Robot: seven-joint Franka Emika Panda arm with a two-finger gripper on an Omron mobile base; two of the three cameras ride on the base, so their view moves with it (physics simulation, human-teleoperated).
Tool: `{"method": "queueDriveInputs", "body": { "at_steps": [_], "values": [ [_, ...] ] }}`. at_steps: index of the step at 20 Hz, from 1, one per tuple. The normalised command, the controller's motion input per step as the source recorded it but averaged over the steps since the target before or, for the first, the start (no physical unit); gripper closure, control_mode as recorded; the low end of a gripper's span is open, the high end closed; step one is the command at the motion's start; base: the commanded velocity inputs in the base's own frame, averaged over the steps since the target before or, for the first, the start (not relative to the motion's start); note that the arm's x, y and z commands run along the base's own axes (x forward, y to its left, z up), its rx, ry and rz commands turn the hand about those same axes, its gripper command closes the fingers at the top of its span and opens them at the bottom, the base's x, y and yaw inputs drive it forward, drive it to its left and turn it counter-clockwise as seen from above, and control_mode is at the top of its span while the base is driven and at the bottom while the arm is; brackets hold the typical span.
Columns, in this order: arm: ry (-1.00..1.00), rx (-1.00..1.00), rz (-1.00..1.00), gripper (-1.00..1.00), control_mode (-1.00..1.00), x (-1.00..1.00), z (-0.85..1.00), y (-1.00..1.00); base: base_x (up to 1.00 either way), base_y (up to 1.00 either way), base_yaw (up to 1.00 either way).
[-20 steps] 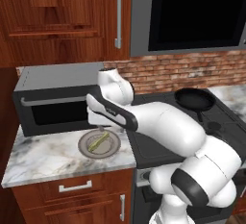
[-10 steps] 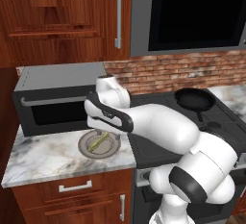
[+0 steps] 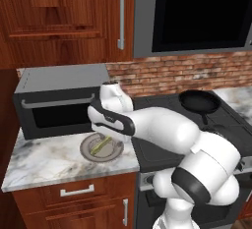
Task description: Pick up the butter stick and place it in the pan. Then turn on the burner for the pan.
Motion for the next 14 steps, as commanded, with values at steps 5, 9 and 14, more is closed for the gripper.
{"method": "queueDriveInputs", "body": {
  "at_steps": [5, 9, 14],
  "values": [
    [0.00, -0.05, -0.01, -1.00, -1.00, 0.22, -0.20, 0.10, 0.00, 0.00, 0.00],
    [0.00, -0.04, 0.00, -1.00, -1.00, 0.20, -0.14, 0.18, 0.00, 0.00, 0.00],
    [0.00, -0.02, 0.00, -1.00, -1.00, 0.24, -0.10, 0.17, 0.00, 0.00, 0.00]
  ]
}}
